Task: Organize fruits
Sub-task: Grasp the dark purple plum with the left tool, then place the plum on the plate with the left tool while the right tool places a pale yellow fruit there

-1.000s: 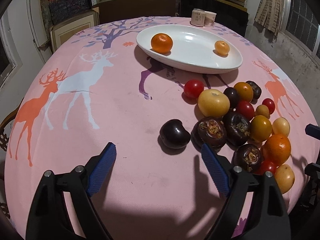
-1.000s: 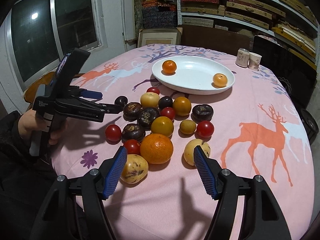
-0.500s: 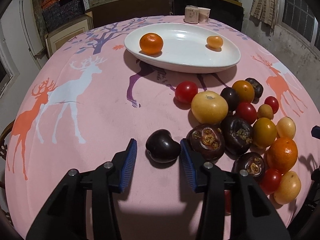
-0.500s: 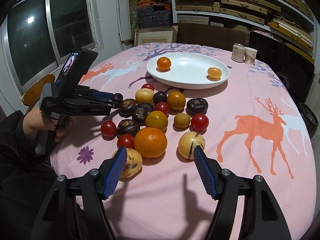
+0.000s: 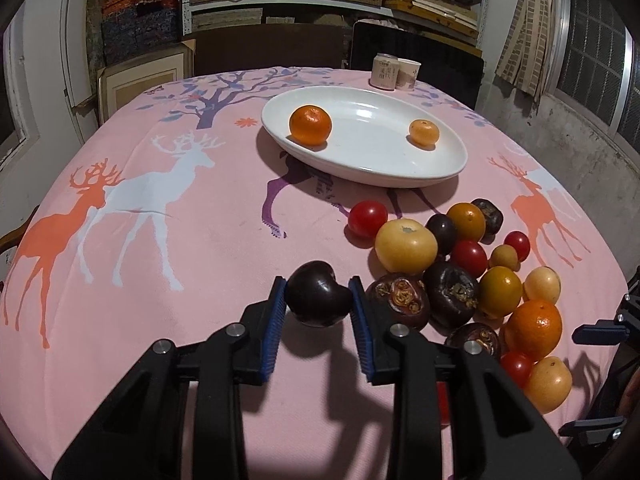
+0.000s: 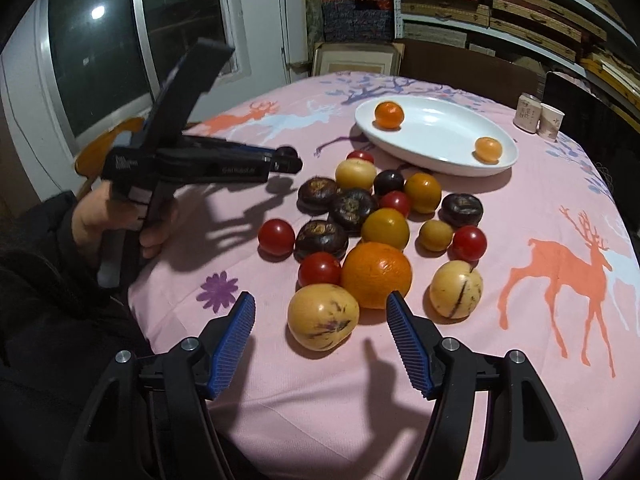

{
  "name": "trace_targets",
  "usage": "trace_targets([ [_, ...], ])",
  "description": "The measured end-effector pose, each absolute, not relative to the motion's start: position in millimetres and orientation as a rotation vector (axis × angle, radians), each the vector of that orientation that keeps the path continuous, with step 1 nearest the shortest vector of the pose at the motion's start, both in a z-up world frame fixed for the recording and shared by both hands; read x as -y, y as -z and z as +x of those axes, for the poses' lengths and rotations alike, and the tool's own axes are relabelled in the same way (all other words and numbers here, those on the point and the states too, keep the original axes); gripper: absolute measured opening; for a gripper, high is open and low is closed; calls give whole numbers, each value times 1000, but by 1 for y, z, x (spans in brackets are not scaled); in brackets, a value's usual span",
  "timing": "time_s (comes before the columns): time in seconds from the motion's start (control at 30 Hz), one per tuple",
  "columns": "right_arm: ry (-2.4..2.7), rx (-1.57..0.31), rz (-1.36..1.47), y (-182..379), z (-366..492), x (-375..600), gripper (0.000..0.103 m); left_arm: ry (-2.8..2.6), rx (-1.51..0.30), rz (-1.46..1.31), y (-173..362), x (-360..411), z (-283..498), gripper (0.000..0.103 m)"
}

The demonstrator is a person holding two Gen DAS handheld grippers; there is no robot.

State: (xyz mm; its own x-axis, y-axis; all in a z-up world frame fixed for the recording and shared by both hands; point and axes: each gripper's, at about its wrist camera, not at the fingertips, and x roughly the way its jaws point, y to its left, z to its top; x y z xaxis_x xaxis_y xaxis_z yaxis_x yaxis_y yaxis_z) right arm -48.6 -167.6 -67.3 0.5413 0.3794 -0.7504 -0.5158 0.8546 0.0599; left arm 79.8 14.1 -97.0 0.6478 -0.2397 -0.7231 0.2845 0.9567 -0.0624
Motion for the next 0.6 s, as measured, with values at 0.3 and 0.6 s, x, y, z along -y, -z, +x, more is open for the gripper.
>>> trace_targets([
  [0.3, -511, -938, -161, 87, -37, 164, 49, 296, -819, 53, 99, -16, 79, 31],
  [0.6, -568, -895, -129, 79, -44, 167, 42, 300, -812, 49, 98, -17, 78, 31],
])
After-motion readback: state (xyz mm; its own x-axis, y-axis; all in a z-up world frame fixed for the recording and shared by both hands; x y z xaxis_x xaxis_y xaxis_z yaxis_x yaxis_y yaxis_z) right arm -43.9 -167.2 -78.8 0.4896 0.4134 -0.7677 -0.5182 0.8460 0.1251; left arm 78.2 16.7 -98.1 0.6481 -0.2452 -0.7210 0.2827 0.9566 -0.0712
